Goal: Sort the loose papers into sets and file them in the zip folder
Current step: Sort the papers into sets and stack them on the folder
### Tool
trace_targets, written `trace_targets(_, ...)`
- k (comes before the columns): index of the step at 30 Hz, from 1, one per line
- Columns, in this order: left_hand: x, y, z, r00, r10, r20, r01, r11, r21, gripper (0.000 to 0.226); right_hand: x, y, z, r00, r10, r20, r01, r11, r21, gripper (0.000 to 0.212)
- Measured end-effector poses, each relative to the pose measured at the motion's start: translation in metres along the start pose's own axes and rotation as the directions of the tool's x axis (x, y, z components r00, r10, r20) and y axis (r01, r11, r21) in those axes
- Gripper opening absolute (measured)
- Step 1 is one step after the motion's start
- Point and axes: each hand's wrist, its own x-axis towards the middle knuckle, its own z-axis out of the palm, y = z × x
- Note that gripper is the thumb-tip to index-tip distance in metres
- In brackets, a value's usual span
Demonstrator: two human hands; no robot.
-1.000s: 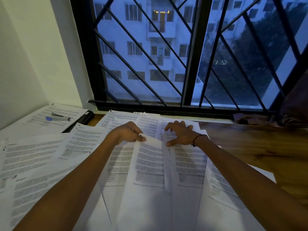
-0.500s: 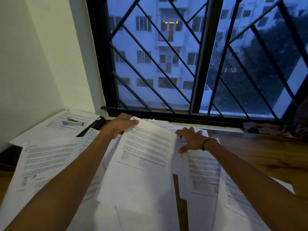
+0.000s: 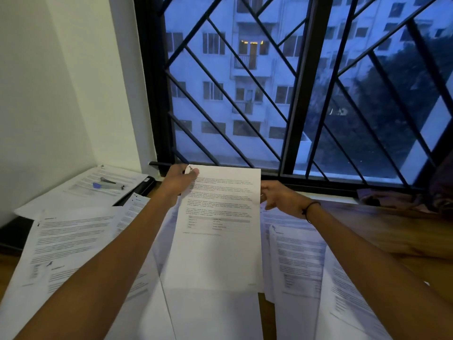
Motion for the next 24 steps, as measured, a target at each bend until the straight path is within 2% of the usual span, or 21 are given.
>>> trace_targets(3,0.0,0.001,0.015,1.0,-0.028,-0.007,0.028,0.999,-0.02,0.023,-0.004,0.0,-0.01,0.999,0.003,-0.053,0.003,0.994,0.108,0.027)
trace_targets(7,0.006,-0.002,0.03,0.998,-0.059,0.004,0.059,0.998,0.029,0.03,-0.007,0.007,-0.015,0.992,0.001,-0.124,0.007,0.998,0.07,0.031)
trace_targets(11,0.012,-0.004,0.039,0.999,-0.044,0.025,0.045,0.999,-0.022,0.023,-0.013,0.014,-0.017,0.993,-0.007,-0.115,0.018,0.995,0.1,0.035)
trace_targets(17,0.015,-0.002,0.048,0.999,-0.045,0.025,0.045,0.999,-0.001,0.02,-0.025,0.029,-0.026,0.99,0.037,-0.14,-0.026,0.997,0.074,0.055)
trace_targets(20,0.015,-0.005,0.054,0.998,-0.055,0.036,0.053,0.998,0.041,0.02,-0.034,0.036,-0.035,0.984,0.058,-0.166,-0.048,0.997,0.065,0.051)
trace_targets(24,0.016,-0.008,0.062,0.998,-0.044,0.054,0.039,0.996,0.086,0.018,-0.041,0.05,-0.049,0.976,0.091,-0.198,-0.089,0.996,0.017,0.03)
